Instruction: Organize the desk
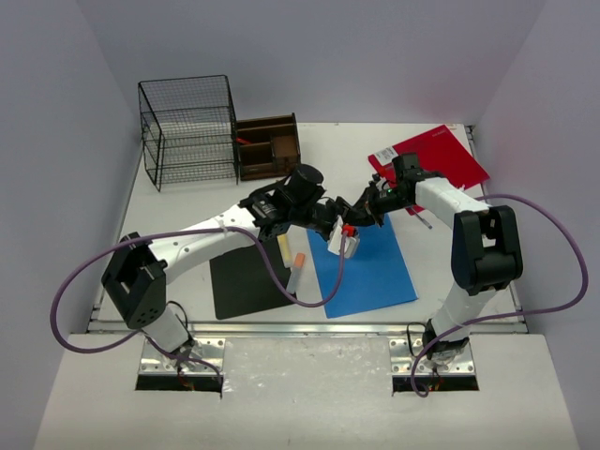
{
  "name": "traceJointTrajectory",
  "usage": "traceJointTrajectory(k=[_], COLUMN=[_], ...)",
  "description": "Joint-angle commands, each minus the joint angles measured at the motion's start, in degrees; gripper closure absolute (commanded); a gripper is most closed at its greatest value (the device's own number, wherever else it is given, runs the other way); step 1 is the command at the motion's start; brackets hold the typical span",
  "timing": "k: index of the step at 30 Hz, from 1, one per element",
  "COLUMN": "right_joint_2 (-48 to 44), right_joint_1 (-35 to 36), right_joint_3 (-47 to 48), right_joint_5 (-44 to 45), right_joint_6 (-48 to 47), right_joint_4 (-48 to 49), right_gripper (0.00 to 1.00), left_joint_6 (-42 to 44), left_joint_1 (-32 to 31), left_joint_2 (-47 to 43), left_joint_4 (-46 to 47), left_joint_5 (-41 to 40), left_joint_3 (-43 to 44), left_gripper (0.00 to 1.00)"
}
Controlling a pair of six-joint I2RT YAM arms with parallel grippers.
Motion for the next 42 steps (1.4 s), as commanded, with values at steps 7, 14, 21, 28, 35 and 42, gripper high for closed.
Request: traceJointTrajectory(k=[7, 14, 21, 28, 35, 42], right_joint_2=[-3.3, -3.4, -4.6, -4.5, -1.1, -2.3], right_joint_1=[0.5, 0.5, 0.5, 0.5, -4.3, -14.1], right_joint_3=[-0.2, -0.1, -0.3, -0.5, 11.9, 21.4], right_joint_5=[-0.9, -1.8, -1.1, -2.6, -3.0, 3.7], right_joint_6=[-0.8, -0.9, -1.4, -2.1, -9.4, -19.9], right_joint_4=[-0.3, 0.0, -0.5, 0.6, -4.1, -3.9], right_gripper=[1.0, 1.0, 1.0, 0.57, 0.02, 0.01], left_joint_6=[3.4, 4.1, 3.3, -2.4, -26.5, -62.4], left_joint_1=[-0.4, -0.3, -0.1, -0.2, 3.1, 19.6], left_joint_2=[2.7, 3.0, 4.3, 3.4, -1.7, -1.4], left_joint_4=[-5.1, -5.0, -4.8, -1.2, 8.3, 20.4], left_joint_5=[2.1, 1.0, 0.0, -1.8, -3.9, -21.8], left_joint_3=[1.7, 1.0, 1.7, 1.6, -0.2, 5.6], left_gripper=[0.58, 0.58, 0.72, 1.0, 1.0, 1.0])
